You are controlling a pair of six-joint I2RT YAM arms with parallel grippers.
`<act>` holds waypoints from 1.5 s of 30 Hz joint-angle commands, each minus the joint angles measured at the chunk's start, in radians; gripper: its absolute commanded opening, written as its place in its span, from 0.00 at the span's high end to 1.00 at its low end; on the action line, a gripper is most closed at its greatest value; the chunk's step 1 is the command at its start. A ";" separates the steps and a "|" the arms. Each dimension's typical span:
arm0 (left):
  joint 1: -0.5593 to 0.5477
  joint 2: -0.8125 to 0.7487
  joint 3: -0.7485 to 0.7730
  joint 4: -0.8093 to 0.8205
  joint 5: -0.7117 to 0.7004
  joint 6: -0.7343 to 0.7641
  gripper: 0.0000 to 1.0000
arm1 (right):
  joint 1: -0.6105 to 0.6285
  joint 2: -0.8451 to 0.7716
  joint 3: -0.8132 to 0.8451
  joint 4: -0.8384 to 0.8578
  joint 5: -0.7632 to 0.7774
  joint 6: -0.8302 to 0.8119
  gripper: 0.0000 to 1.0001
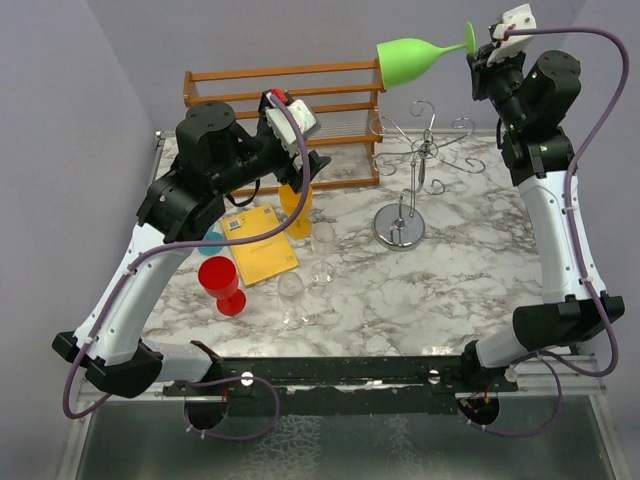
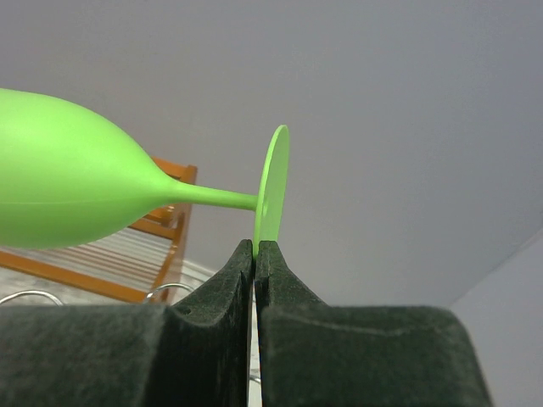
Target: Place the wine glass upside down on the wine glass rack
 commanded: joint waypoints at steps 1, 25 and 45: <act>0.008 -0.019 0.006 0.010 -0.068 0.010 0.16 | 0.012 0.044 0.044 0.087 0.084 -0.149 0.99; 0.026 -0.037 -0.010 -0.001 -0.171 0.053 0.07 | 0.090 0.150 -0.049 0.146 -0.031 -0.802 0.99; 0.027 -0.034 0.005 -0.017 -0.142 0.052 0.07 | 0.102 0.120 -0.084 -0.083 -0.183 -1.148 0.99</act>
